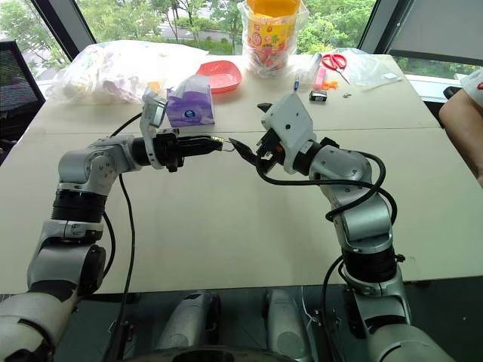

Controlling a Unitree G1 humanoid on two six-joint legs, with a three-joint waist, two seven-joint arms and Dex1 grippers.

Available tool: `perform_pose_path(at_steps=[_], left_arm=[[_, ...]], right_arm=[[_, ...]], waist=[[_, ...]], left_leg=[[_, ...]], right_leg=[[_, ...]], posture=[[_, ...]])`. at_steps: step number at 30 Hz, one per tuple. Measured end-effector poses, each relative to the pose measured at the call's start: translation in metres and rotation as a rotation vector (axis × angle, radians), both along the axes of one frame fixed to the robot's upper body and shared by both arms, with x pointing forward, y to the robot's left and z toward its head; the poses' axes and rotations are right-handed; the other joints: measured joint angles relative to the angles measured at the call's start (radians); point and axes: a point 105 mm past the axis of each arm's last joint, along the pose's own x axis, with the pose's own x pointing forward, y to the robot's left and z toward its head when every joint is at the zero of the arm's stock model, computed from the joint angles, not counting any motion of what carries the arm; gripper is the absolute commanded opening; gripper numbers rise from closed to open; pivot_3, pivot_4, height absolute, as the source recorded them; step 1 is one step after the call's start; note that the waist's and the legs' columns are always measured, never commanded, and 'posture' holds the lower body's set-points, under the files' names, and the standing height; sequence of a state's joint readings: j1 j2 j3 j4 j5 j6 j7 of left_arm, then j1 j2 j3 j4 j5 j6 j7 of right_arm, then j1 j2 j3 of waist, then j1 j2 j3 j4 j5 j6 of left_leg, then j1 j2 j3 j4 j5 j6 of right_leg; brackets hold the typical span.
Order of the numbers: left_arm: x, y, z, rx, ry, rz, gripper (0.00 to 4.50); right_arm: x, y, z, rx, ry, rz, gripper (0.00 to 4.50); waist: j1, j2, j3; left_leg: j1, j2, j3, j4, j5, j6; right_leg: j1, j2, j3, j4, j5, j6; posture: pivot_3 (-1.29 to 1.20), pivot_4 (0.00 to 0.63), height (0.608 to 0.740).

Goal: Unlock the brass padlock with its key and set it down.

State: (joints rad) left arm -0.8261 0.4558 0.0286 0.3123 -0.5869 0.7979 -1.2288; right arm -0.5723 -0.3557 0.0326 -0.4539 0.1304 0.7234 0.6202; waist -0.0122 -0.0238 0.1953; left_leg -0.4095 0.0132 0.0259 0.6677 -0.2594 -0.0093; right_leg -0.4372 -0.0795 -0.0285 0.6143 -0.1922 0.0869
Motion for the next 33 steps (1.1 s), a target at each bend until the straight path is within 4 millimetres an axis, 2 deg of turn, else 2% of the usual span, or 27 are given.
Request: perform_pose_path(at_steps=[17,25,27,29,31,33], left_arm=[[-0.018,-0.005,0.013,-0.028,-0.007,-0.098,0.01],[-0.018,-0.002,0.015,-0.024,-0.032,-0.094,0.01],[-0.016,-0.004,0.013,-0.013,-0.035,-0.087,0.01],[-0.012,-0.005,0.006,0.004,-0.027,-0.057,0.01],[-0.008,-0.011,-0.012,0.031,0.007,-0.031,0.01],[0.000,-0.020,-0.035,0.040,0.099,0.018,0.01]], right_arm=[[0.000,0.004,-0.018,-0.032,0.072,-0.005,4.46],[-0.004,0.002,-0.029,-0.076,0.120,0.025,4.46],[-0.001,-0.013,-0.032,-0.137,0.099,-0.025,4.46],[0.002,-0.039,-0.042,-0.245,0.093,-0.101,4.46],[-0.002,-0.065,-0.057,-0.350,0.138,-0.139,4.46],[-0.013,-0.074,-0.067,-0.389,0.202,-0.105,4.46]], waist=[[0.000,0.000,0.000],[0.001,0.000,0.000],[0.006,0.000,0.000],[0.010,0.000,0.000],[0.018,0.000,0.000],[0.022,0.000,0.000]], left_leg=[[0.000,0.000,0.000,0.000,0.000,0.000],[0.000,0.000,0.000,0.000,0.000,0.000],[0.000,-0.001,0.000,0.000,0.000,0.000],[0.000,-0.002,0.000,0.000,0.000,0.000],[0.000,-0.002,0.001,0.000,0.000,0.000],[0.000,-0.002,0.000,0.000,0.000,0.000]], right_leg=[[0.000,0.000,0.000,-0.001,0.000,0.000],[0.000,0.000,0.000,-0.001,-0.002,-0.003],[0.001,-0.001,0.000,-0.002,-0.002,-0.003],[0.002,-0.002,0.000,-0.003,-0.002,-0.002],[0.002,-0.002,0.001,-0.004,-0.003,-0.002],[0.002,-0.002,0.000,-0.004,-0.003,-0.002]], posture=[[0.00,0.150,0.740],[0.00,0.150,0.740],[0.00,0.150,0.740],[0.00,0.150,0.740],[0.00,0.150,0.740],[0.00,0.150,0.740]])
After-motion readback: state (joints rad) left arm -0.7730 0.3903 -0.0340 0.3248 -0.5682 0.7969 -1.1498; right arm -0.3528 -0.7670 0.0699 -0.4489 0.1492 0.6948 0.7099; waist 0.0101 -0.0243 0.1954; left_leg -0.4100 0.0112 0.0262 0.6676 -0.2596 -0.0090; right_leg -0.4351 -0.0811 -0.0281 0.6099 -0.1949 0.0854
